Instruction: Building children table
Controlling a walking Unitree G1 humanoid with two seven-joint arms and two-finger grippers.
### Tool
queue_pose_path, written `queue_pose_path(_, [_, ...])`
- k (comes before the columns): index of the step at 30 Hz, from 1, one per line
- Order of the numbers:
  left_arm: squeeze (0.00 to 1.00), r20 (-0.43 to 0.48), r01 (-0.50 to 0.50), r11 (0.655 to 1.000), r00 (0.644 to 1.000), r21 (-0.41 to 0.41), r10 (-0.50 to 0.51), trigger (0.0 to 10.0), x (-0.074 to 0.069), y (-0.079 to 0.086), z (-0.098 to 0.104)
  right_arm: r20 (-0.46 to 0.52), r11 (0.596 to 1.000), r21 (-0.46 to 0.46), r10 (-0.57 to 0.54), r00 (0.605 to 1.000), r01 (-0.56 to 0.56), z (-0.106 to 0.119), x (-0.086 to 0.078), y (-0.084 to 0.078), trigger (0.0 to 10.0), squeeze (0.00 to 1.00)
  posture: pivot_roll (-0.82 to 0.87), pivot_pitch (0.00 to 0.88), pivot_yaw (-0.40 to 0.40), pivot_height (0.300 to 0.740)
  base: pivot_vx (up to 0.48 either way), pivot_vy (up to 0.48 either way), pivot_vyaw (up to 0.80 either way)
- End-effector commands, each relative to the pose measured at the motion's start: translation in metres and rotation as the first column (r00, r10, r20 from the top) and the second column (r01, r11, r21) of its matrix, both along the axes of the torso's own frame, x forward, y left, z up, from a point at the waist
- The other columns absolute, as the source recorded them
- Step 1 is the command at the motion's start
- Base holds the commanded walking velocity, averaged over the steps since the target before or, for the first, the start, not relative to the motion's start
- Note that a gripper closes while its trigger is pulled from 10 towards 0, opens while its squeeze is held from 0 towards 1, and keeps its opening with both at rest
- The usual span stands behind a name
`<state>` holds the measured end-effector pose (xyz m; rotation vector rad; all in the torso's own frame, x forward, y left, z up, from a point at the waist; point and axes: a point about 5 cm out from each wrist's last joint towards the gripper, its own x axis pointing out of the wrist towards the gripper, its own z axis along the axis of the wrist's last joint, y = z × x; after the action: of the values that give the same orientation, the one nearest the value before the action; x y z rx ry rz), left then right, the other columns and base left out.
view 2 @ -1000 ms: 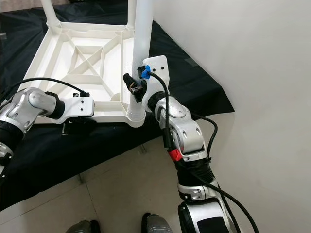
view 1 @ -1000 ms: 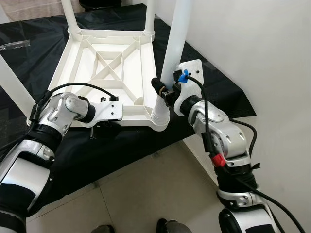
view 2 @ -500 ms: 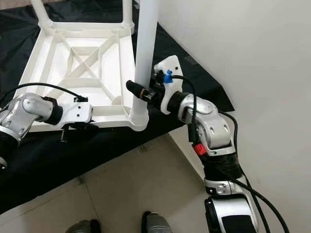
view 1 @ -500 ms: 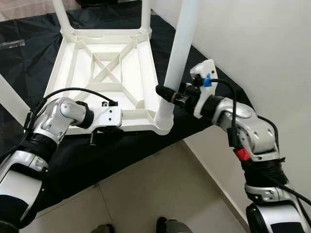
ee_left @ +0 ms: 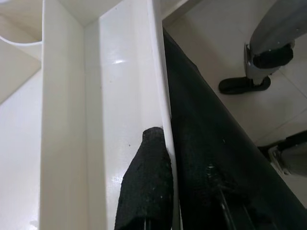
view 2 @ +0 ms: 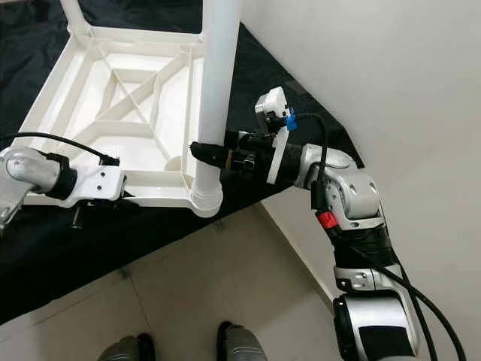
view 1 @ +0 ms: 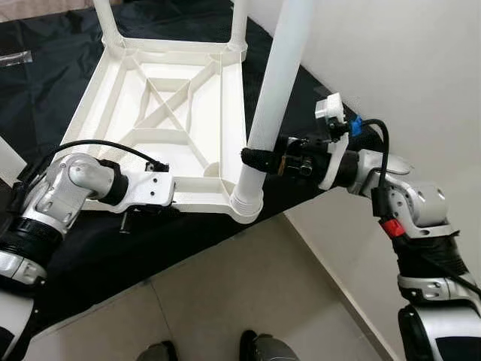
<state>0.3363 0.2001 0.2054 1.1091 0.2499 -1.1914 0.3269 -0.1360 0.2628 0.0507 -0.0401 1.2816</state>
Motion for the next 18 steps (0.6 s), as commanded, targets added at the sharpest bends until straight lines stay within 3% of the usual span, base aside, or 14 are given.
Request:
queue_pose_path(1, [0.0, -0.042, -0.18, 0.98, 0.982, 0.085, 0.184, 0.0, -0.002, 0.039, -0.012, 0.195, 0.968, 0.134, 0.184, 0.963, -0.212, 0.044, -0.016, 0.002, 0.0, 0.0, -0.06, 0.201, -0.116, 0.74, 0.0, 0.0, 0.0])
queue_pose_path(8, [0.0, -0.032, -0.186, 0.98, 0.981, 0.071, 0.189, 0.0, -0.003, 0.038, -0.008, 0.233, 0.967, 0.148, 0.169, 0.958, -0.207, 0.052, -0.005, 0.006, 0.0, 0.0, -0.06, 0.2, -0.117, 0.74, 0.0, 0.0, 0.0])
queue_pose_path(9, [0.0, -0.031, -0.187, 0.98, 0.982, 0.067, 0.189, 0.0, -0.004, 0.037, -0.007, 0.245, 0.976, 0.126, 0.143, 0.959, -0.177, 0.051, -0.002, 0.008, 0.0, 0.0, -0.06, 0.198, -0.119, 0.74, 0.0, 0.0, 0.0])
queue_pose_path(10, [0.0, -0.029, -0.187, 0.98, 0.982, 0.064, 0.189, 0.0, -0.004, 0.036, -0.007, 0.263, 0.993, 0.09, 0.047, 0.964, -0.073, 0.049, 0.005, 0.011, 0.0, 0.0, -0.07, 0.199, -0.121, 0.74, 0.0, 0.0, 0.0])
queue_pose_path(11, [0.0, -0.024, -0.189, 0.981, 0.981, 0.051, 0.19, 0.0, -0.004, 0.033, -0.008, 0.254, 0.993, 0.043, -0.119, 0.96, 0.111, 0.041, 0.013, 0.014, 10.0, 0.0, -0.07, 0.196, -0.124, 0.74, 0.0, 0.0, 0.0])
queue_pose_path(12, [0.0, -0.024, -0.189, 0.981, 0.981, 0.051, 0.19, 0.0, -0.004, 0.033, -0.008, 0.254, 0.993, 0.043, -0.119, 0.96, 0.111, 0.041, 0.013, 0.014, 10.0, 0.0, -0.07, 0.196, -0.124, 0.74, 0.0, 0.0, 0.0])
queue_pose_path(13, [0.0, -0.021, -0.191, 0.981, 0.981, 0.043, 0.192, 0.0, -0.004, 0.031, -0.009, 0.257, 0.971, 0.017, -0.235, 0.937, 0.239, 0.036, 0.018, 0.015, 10.0, 0.0, -0.08, 0.193, -0.123, 0.74, 0.0, 0.0, 0.0])
queue_pose_path(14, [0.0, -0.021, -0.191, 0.981, 0.981, 0.043, 0.192, 0.0, -0.004, 0.031, -0.009, 0.257, 0.971, 0.017, -0.235, 0.937, 0.239, 0.036, 0.018, 0.015, 10.0, 0.0, -0.08, 0.193, -0.123, 0.74, 0.0, 0.0, 0.0])
queue_pose_path(15, [0.0, -0.013, -0.199, 0.979, 0.98, 0.032, 0.2, 0.0, -0.004, 0.028, -0.011, 0.268, 0.922, 0.001, -0.372, 0.889, 0.386, 0.028, 0.019, 0.016, 10.0, 1.0, -0.08, 0.194, -0.123, 0.74, 0.0, 0.0, 0.0])
queue_pose_path(16, [0.0, -0.006, -0.211, 0.977, 0.978, 0.023, 0.211, 0.0, -0.003, 0.026, -0.013, 0.296, 0.872, 0.001, -0.469, 0.832, 0.49, 0.022, 0.016, 0.017, 10.0, 1.0, -0.09, 0.189, -0.118, 0.74, 0.0, 0.0, 0.0])
queue_pose_path(17, [0.0, -0.006, -0.211, 0.977, 0.978, 0.023, 0.211, 0.0, -0.003, 0.026, -0.013, 0.296, 0.872, 0.001, -0.469, 0.832, 0.49, 0.022, 0.016, 0.017, 10.0, 1.0, -0.09, 0.189, -0.118, 0.74, 0.0, 0.0, 0.0])
queue_pose_path(18, [0.0, -0.003, -0.218, 0.976, 0.976, 0.016, 0.218, 0.0, -0.002, 0.023, -0.016, 0.276, 0.824, 0.022, -0.55, 0.788, 0.567, 0.016, 0.013, 0.017, 10.0, 1.0, -0.1, 0.189, -0.116, 0.74, 0.0, 0.0, 0.0])
